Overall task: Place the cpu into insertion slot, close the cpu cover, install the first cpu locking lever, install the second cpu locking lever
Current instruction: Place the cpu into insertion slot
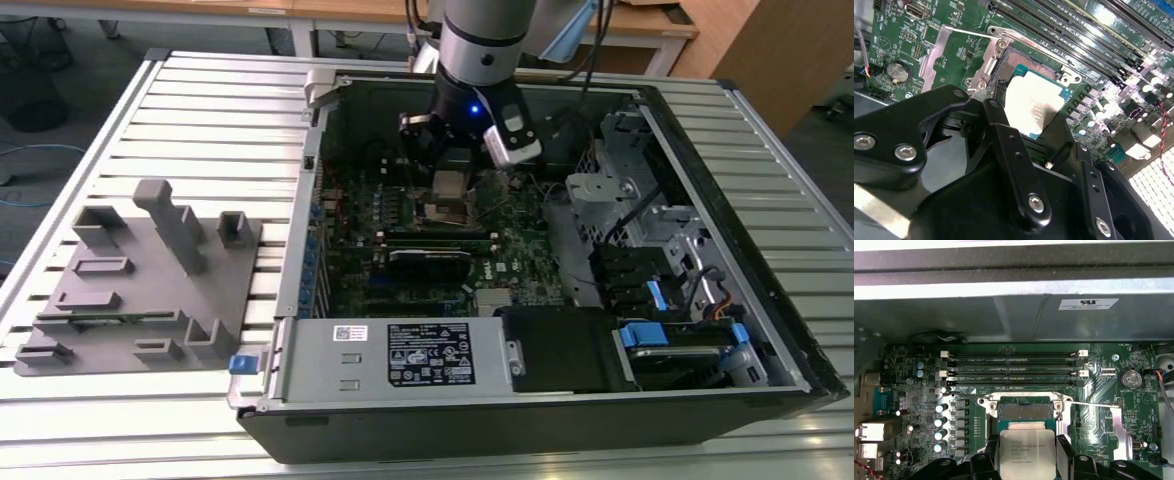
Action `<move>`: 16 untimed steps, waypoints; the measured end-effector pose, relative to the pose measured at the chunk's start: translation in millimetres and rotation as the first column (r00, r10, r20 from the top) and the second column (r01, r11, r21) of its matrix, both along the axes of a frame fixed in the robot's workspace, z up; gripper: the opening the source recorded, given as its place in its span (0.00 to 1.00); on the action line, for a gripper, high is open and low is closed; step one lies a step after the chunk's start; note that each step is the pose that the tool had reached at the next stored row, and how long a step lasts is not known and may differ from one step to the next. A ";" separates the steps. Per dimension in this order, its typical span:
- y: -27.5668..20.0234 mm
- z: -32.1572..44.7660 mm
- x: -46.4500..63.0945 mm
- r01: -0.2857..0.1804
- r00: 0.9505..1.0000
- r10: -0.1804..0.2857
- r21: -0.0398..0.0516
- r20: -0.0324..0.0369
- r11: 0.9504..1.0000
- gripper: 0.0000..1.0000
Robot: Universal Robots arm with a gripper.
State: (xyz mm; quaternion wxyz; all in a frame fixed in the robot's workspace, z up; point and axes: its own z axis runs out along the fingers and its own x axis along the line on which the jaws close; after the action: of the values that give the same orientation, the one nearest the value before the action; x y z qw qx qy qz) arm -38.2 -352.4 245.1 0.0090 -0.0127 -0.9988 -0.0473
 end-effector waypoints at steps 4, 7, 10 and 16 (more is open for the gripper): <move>0.0 -0.6 0.0 0.000 1.000 0.000 0.000 0.000 1.000 0.54; 0.0 -0.6 0.0 0.000 1.000 0.000 0.000 0.000 1.000 0.54; 0.0 -0.9 0.0 0.026 1.000 -0.026 0.000 0.000 1.000 0.54; 0.0 -1.9 0.0 0.135 0.991 -0.135 0.000 0.000 0.991 0.54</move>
State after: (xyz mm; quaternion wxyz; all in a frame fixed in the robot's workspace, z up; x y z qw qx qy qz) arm -38.2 -352.4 243.2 0.0058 -0.0800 -0.9956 -0.0477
